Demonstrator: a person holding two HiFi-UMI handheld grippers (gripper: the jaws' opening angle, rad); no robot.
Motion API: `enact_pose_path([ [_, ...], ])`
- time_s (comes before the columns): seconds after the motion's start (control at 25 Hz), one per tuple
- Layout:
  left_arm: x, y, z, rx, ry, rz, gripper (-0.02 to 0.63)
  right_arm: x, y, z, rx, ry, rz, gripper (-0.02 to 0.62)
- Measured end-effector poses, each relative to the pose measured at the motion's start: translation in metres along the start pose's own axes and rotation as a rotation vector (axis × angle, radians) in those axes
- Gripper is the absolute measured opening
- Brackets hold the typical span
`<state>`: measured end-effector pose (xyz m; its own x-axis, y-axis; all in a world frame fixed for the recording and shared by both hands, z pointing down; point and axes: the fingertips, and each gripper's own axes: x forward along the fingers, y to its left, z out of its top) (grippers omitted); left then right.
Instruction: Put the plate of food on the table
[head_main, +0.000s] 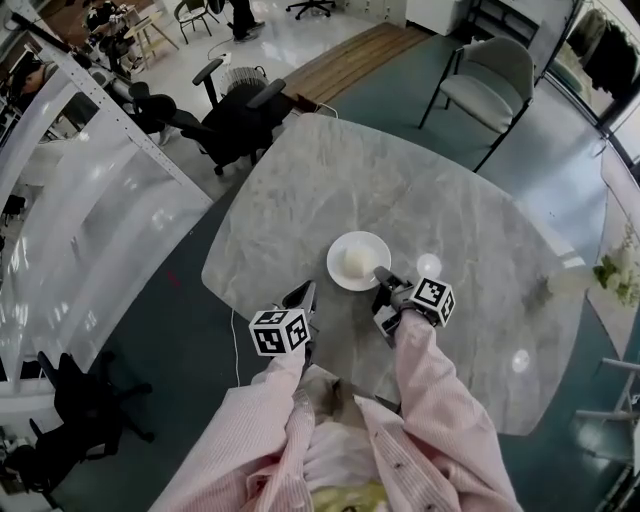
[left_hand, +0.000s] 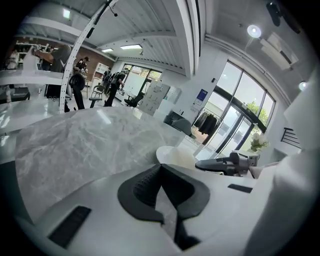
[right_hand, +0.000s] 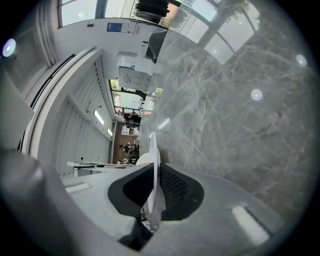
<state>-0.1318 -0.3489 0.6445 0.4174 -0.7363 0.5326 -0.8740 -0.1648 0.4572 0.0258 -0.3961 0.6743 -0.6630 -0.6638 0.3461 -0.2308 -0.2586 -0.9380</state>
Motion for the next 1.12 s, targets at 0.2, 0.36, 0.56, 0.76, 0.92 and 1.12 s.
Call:
enact_pose_path([
  [0.2, 0.004, 0.002, -0.002, -0.006, 0.014, 0.000, -0.002, 0.003, -0.003, 0.001, -0.002, 0.002, -0.017, 0.023],
  [0.36, 0.008, 0.003, -0.003, -0.012, 0.014, -0.001, -0.002, 0.005, -0.006, 0.002, -0.014, 0.001, -0.030, 0.023],
  [0.56, 0.010, 0.002, -0.002, -0.016, 0.017, -0.006, -0.002, 0.006, -0.011, 0.004, -0.022, -0.010, -0.079, 0.023],
  [0.76, 0.009, 0.003, -0.004, -0.022, 0.017, 0.002, -0.002, 0.009, -0.015, 0.006, -0.076, -0.002, -0.155, 0.024],
  [0.92, 0.010, 0.002, -0.003, -0.024, 0.012, -0.001, -0.002, 0.010, -0.017, 0.008, -0.133, -0.002, -0.213, 0.025],
  [1.12, 0.007, 0.000, -0.002, -0.031, 0.005, -0.001, -0.002, 0.007, -0.015, 0.009, -0.313, 0.001, -0.316, 0.045],
])
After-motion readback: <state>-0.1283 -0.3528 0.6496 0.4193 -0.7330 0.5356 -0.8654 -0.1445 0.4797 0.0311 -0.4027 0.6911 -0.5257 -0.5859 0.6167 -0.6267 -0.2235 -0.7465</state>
